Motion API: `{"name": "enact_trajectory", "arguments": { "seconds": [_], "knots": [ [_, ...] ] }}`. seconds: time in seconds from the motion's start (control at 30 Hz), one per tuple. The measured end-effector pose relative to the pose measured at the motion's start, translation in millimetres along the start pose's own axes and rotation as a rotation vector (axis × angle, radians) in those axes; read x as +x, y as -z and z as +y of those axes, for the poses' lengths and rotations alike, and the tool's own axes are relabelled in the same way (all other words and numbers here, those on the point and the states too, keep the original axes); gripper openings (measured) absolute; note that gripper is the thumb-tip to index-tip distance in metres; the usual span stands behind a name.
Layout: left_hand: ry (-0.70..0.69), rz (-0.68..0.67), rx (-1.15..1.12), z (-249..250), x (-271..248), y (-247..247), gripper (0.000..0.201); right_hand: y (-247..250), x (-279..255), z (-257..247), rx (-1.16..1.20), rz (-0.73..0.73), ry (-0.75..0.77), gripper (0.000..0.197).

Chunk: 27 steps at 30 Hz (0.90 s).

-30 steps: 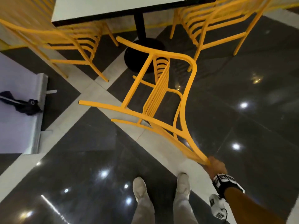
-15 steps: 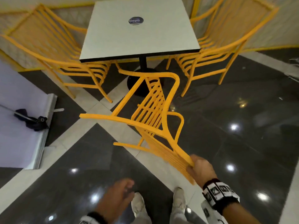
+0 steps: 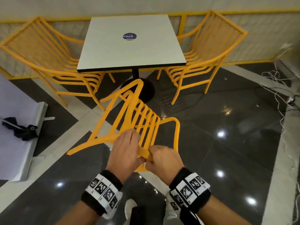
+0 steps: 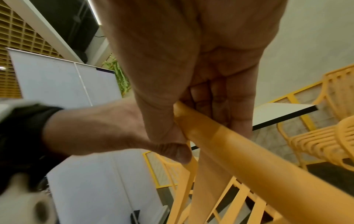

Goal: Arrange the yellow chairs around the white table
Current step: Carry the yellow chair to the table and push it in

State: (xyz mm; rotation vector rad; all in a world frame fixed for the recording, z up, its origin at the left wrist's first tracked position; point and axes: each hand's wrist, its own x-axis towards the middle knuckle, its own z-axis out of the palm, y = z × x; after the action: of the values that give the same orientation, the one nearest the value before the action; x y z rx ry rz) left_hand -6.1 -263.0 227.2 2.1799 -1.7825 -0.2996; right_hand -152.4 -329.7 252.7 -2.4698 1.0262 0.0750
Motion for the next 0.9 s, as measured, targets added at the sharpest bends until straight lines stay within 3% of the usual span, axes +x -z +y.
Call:
{"name": "enact_trajectory", "arguments": {
  "seconds": [0.1, 0.2, 0.3, 0.37, 0.43, 0.57, 0.77, 0.9],
  "knots": [
    [-0.123, -0.194, -0.041, -11, -5, 5, 0.034, -15, -7, -3, 0.115, 0.042, 0.039, 0.021],
    [-0.171, -0.228, -0.019, -27, -12, 9, 0.025, -38, -19, 31, 0.340, 0.028, 0.046, 0.037],
    [-0.124, -0.192, -0.061, -35, -13, 18, 0.028, -81, -42, 124, 0.274, -0.137, -0.229, 0.085],
    [-0.084, -0.170, -0.101, -42, -10, 27, 0.030, -113, -58, 193, 0.147, -0.229, -0.446, 0.101],
    [-0.041, -0.164, -0.108, -51, -9, 37, 0.030, -137, -66, 245, 0.096, -0.291, -0.557, 0.090],
    [0.072, -0.136, -0.202, -76, -16, 49, 0.032, -134, -51, 281, 0.111, -0.282, -0.586, 0.040],
    [0.166, -0.084, -0.282, -125, -35, 61, 0.042, -89, -29, 262, 0.055, -0.276, -0.363, 0.046],
    [0.196, -0.040, -0.424, -146, -48, 61, 0.031, -57, -15, 245, -0.076, -0.256, -0.208, 0.042]
  ]
}}
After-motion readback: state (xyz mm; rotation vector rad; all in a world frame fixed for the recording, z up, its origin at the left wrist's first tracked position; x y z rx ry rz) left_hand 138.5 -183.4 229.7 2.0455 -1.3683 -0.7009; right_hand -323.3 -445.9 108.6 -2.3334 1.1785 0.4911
